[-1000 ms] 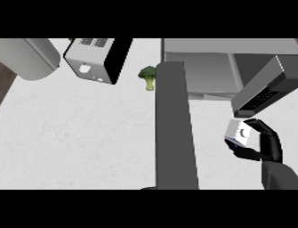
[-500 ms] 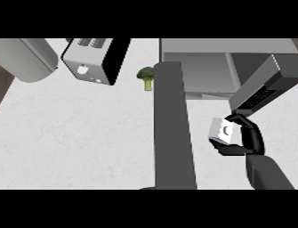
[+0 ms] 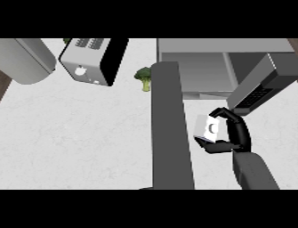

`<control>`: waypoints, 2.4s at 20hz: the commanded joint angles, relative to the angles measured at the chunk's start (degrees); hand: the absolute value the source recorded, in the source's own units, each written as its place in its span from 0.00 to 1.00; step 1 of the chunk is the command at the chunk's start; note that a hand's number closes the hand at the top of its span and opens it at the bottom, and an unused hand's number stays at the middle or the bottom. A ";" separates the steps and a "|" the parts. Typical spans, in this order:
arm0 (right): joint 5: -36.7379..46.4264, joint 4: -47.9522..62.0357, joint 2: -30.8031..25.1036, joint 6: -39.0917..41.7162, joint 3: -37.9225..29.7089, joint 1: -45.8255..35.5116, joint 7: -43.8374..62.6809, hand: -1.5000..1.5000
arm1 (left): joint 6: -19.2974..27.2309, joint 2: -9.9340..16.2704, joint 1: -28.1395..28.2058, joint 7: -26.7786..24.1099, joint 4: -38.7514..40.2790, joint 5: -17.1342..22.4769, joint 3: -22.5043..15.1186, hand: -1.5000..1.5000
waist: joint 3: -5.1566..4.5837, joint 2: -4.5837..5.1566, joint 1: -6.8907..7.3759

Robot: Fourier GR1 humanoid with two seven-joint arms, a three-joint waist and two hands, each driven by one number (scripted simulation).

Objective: Pick up the milk, place it into the microwave and close the microwave

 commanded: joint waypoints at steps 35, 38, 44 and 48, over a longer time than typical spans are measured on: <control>14.37 29.37 -7.79 -40.42 -3.52 -38.24 15.51 1.00 | -3.03 2.96 -7.45 -0.45 7.70 -1.46 -0.35 0.00 | 0.27 2.85 5.96; 15.97 31.00 -9.18 -42.21 -2.68 -39.71 15.40 1.00 | -3.80 3.03 -9.23 -1.42 9.40 -2.74 -1.49 0.00 | 0.25 3.23 6.21; 18.82 34.99 -10.95 -46.22 -1.12 -39.26 16.25 1.00 | -2.60 2.12 -10.32 -0.31 9.12 -4.21 -3.27 0.00 | 0.33 4.03 7.40; 19.21 37.36 -12.99 -53.48 -1.75 -38.69 21.73 0.00 | -2.73 2.48 -10.89 -1.38 10.35 -5.01 -2.60 0.00 | 0.27 4.30 7.85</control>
